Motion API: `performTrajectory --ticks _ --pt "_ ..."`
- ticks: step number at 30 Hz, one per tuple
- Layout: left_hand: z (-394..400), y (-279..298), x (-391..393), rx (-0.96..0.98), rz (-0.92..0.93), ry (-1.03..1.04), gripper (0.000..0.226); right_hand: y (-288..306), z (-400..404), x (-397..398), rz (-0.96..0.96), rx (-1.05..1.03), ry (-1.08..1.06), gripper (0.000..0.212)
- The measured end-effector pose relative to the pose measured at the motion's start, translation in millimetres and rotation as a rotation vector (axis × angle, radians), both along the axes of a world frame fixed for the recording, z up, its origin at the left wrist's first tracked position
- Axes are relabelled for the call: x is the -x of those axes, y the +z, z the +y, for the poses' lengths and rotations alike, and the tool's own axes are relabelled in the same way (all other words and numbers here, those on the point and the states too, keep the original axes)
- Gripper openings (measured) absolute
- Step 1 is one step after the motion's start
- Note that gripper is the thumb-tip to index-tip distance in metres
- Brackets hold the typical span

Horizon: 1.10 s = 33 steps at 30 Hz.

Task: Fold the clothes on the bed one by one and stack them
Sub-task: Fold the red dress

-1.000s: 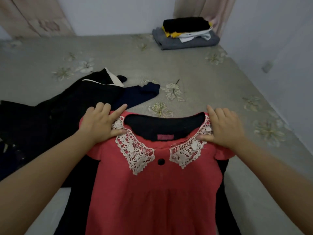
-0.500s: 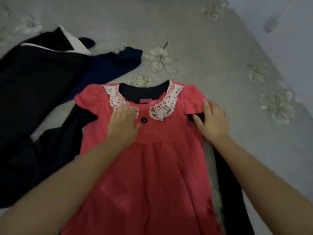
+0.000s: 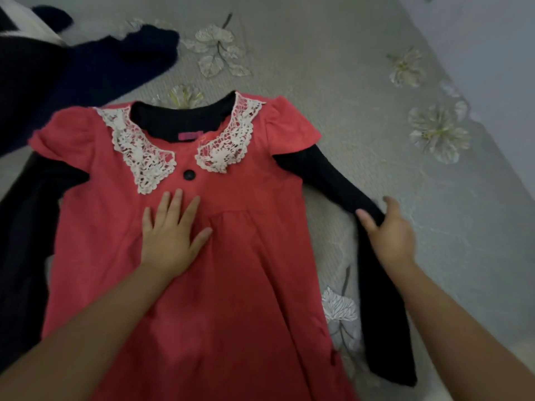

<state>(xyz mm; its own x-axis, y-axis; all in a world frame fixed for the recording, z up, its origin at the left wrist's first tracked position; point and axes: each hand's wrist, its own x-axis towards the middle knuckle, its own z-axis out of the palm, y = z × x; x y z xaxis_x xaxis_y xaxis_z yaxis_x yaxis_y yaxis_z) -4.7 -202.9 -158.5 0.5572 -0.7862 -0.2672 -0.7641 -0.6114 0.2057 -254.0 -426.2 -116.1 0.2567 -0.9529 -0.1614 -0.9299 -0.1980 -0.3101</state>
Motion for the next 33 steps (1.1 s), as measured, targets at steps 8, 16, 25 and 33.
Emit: performTrajectory --ticks 8,16,25,33 --pt "-90 9 52 0.093 -0.022 -0.147 0.072 16 -110 54 0.031 0.105 -0.007 0.071" --pt "-106 -15 78 -0.020 -0.025 -0.135 0.079 -40 -21 115 0.118 0.041 0.137 0.069" --pt "-102 -5 72 -0.012 -0.022 -0.173 0.095 17 -65 70 -0.283 -0.105 -0.033 0.046" --pt "-7 30 11 0.055 -0.132 0.177 0.061 89 -21 -97 -0.753 -0.288 -0.036 0.023"
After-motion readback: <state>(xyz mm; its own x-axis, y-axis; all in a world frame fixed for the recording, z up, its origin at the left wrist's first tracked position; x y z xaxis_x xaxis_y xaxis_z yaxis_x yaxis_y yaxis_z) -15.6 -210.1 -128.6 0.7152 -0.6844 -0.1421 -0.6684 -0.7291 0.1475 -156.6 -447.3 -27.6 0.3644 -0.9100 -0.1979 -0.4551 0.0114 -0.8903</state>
